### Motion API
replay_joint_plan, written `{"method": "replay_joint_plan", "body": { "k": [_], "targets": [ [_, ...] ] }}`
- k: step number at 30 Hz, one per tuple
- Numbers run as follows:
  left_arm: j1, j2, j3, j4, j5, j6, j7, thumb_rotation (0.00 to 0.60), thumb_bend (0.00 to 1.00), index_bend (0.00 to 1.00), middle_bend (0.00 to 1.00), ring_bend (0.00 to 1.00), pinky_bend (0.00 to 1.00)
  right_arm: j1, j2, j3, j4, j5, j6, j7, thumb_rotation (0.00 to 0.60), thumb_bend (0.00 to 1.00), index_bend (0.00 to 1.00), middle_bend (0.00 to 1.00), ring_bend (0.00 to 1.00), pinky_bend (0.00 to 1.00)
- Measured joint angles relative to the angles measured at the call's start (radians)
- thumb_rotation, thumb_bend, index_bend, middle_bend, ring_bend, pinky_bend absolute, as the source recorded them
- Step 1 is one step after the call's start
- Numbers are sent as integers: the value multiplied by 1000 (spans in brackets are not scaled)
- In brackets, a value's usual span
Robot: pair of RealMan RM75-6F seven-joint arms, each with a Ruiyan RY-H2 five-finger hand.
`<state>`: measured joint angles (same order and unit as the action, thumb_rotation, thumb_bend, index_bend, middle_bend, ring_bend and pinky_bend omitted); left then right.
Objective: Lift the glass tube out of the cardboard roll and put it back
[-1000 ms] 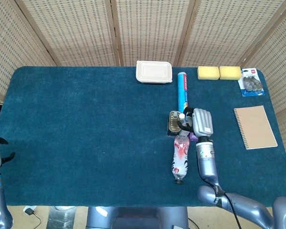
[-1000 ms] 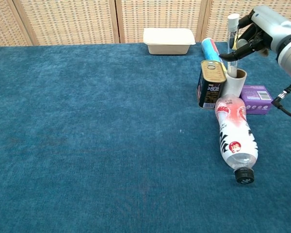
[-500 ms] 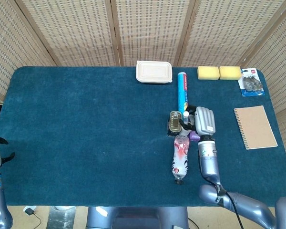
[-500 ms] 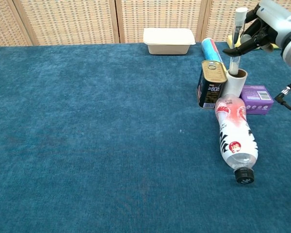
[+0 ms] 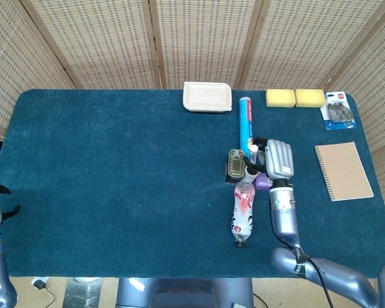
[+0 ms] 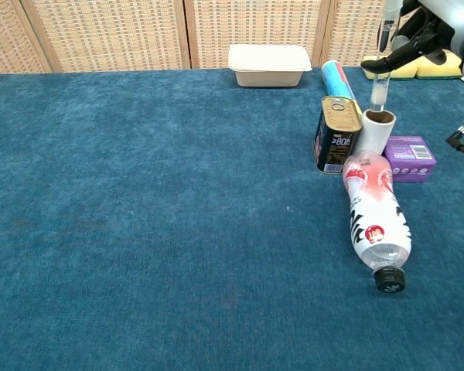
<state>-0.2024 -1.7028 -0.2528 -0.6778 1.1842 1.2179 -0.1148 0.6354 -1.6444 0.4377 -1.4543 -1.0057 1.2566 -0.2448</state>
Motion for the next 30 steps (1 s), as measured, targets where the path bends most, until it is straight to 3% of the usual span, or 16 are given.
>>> {"method": "replay_joint_plan", "body": {
  "k": [30],
  "targets": [
    [1, 2, 1, -2, 1, -1, -1, 600, 153, 475, 434, 244, 331, -28, 120, 6, -170, 16, 57, -62, 600, 379, 787, 951, 990, 907]
  ]
}}
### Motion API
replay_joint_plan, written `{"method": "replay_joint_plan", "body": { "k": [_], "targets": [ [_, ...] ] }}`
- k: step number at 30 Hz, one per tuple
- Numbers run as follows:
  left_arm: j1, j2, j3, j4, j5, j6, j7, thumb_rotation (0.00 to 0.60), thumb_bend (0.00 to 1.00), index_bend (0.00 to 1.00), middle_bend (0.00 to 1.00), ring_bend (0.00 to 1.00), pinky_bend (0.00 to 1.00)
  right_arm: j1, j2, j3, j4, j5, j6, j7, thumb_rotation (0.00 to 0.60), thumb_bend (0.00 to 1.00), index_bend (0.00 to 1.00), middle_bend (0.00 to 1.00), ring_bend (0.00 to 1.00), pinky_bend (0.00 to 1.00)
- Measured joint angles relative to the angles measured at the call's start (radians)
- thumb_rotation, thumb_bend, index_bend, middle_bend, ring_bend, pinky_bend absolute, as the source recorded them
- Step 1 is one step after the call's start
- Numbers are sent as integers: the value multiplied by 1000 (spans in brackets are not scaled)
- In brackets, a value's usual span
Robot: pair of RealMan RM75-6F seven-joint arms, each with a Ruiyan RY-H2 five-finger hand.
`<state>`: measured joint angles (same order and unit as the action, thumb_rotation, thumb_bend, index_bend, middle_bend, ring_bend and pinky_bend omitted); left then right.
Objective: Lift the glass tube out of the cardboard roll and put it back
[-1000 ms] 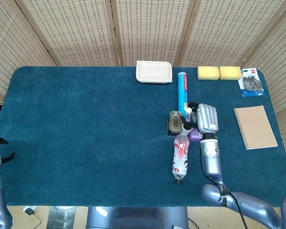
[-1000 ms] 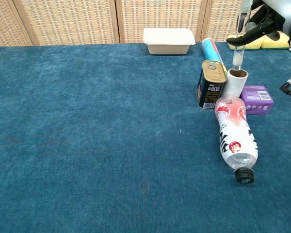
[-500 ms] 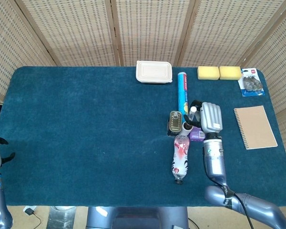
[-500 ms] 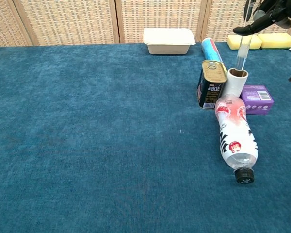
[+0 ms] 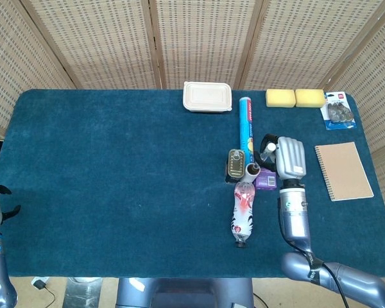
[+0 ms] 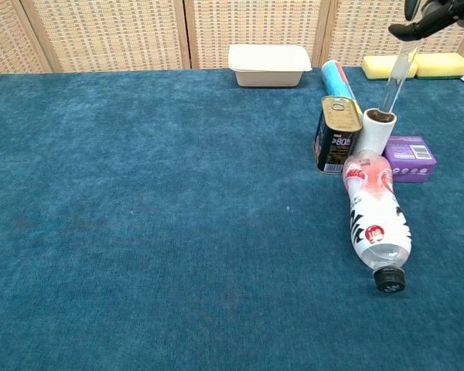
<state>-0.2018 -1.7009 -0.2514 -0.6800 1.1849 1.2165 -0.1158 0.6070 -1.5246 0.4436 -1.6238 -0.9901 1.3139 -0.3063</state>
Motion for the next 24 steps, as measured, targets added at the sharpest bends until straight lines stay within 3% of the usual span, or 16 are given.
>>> {"method": "replay_joint_plan", "body": {
  "k": [24],
  "targets": [
    [0, 1, 0, -2, 0, -1, -1, 600, 154, 475, 434, 244, 331, 18, 66, 14, -108, 12, 23, -58, 600, 381, 787, 953, 992, 911]
  ]
}}
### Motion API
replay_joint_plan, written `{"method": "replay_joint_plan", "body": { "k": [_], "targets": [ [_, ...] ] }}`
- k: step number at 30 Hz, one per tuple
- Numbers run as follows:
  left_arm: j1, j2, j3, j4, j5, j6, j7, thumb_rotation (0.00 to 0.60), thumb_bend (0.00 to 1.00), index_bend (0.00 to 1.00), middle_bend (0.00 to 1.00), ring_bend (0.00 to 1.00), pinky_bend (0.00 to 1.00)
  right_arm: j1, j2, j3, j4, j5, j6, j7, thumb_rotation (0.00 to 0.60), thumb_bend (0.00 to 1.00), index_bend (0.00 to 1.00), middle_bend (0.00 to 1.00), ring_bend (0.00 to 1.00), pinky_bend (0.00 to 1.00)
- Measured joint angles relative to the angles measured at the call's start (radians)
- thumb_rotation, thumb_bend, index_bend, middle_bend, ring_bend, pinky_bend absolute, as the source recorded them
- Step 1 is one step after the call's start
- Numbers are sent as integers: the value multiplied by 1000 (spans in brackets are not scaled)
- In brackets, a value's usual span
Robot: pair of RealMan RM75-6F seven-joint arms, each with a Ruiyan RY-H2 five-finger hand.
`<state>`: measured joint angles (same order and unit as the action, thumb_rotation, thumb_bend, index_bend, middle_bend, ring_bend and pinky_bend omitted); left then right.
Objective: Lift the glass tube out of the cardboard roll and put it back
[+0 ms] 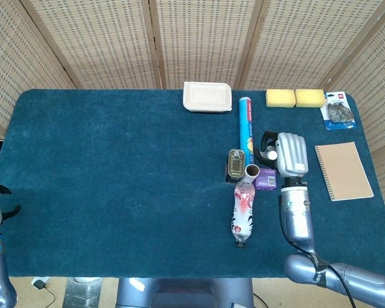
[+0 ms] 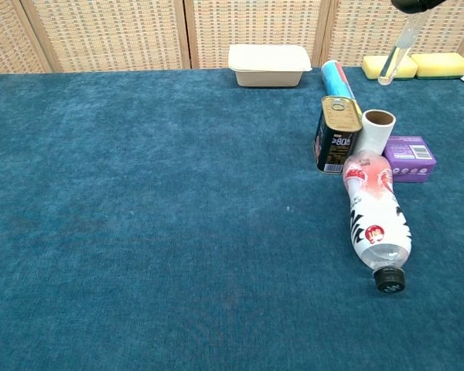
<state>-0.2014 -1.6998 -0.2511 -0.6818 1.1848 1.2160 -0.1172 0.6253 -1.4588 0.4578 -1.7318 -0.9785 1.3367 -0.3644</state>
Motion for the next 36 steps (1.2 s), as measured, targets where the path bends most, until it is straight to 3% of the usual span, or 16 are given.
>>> {"method": "replay_joint_plan", "body": {
  "k": [12, 21, 28, 36],
  "targets": [
    [-1, 0, 0, 0, -1, -2, -1, 600, 154, 475, 434, 244, 331, 36, 30, -3, -61, 25, -43, -39, 600, 386, 788, 955, 994, 914],
    [-1, 2, 0, -1, 0, -3, -1, 600, 153, 475, 434, 244, 331, 78, 131, 3, -148, 113, -141, -105, 600, 388, 787, 957, 997, 916],
    [0, 2, 1, -2, 0, -3, -2, 600, 153, 475, 434, 244, 331, 79, 199, -15, -250, 142, -203, -53, 600, 392, 787, 958, 999, 918],
    [0, 3, 1, -2, 1, -3, -4, 600, 153, 475, 434, 244, 331, 80, 194, -32, -286, 146, -134, -59, 600, 396, 788, 959, 1000, 920]
  ]
}}
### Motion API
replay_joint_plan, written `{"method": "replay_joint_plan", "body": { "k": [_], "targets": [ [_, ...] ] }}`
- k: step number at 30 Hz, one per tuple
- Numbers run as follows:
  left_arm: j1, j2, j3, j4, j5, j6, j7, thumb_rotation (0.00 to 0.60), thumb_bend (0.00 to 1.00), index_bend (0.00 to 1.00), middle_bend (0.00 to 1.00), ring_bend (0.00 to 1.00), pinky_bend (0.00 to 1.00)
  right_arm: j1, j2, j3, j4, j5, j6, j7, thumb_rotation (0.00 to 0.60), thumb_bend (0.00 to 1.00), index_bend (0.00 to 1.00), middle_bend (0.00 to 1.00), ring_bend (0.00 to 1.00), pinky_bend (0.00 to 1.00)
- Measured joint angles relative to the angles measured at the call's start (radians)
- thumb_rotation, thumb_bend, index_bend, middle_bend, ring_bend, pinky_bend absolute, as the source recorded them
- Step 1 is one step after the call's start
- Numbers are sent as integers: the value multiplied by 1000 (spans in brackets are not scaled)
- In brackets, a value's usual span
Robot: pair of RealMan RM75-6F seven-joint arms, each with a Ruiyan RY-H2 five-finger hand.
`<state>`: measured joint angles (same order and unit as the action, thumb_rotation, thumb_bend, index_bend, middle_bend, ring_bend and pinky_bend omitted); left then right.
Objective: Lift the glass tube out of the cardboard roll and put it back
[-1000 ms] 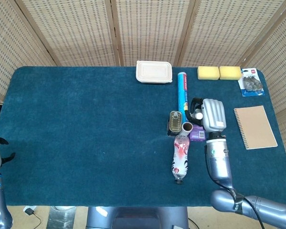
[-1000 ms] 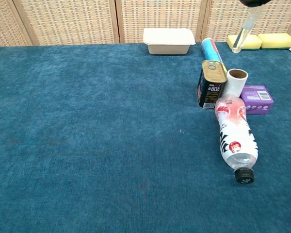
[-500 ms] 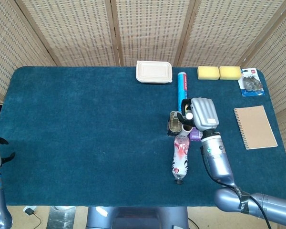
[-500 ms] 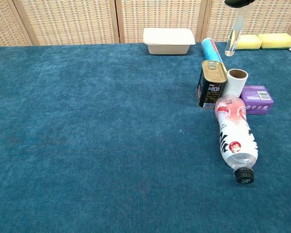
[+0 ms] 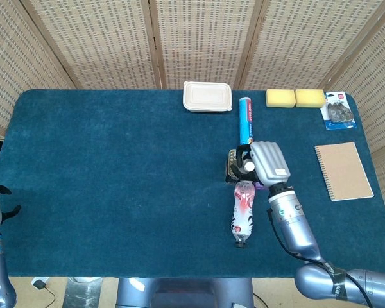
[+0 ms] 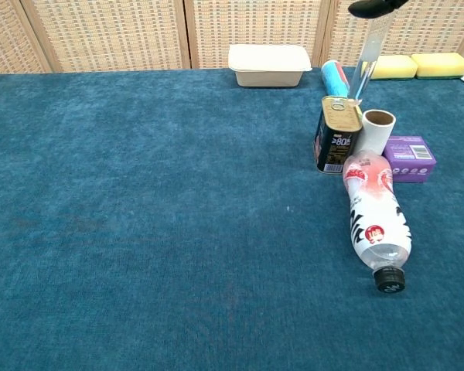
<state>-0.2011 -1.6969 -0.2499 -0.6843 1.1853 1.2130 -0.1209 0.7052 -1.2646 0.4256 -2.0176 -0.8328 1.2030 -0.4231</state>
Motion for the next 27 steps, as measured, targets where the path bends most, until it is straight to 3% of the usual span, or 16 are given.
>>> {"method": "replay_joint_plan", "body": {
  "k": [7, 13, 16, 22, 27],
  "targets": [
    [0, 0, 0, 0, 0, 0, 0, 600, 154, 474, 434, 244, 331, -1, -3, -14, -32, -57, 29, 23, 600, 396, 789, 960, 1000, 921],
    [-1, 0, 0, 0, 0, -2, 1, 600, 154, 475, 434, 244, 331, 10, -9, 37, 3, 57, 57, 48, 600, 400, 791, 966, 1000, 924],
    [-1, 0, 0, 0, -1, -2, 4, 600, 154, 475, 434, 244, 331, 9, -3, 20, -14, 69, 52, 48, 600, 399, 791, 966, 1000, 925],
    [1, 1, 1, -1, 1, 1, -2, 600, 154, 475, 434, 244, 331, 1, -9, 17, -23, -42, 87, 69, 600, 402, 794, 969, 1000, 926],
    [-2, 0, 0, 0, -1, -4, 3, 600, 154, 474, 434, 244, 331, -8, -5, -16, -71, -10, 128, 56, 600, 402, 794, 970, 1000, 927]
  ]
}}
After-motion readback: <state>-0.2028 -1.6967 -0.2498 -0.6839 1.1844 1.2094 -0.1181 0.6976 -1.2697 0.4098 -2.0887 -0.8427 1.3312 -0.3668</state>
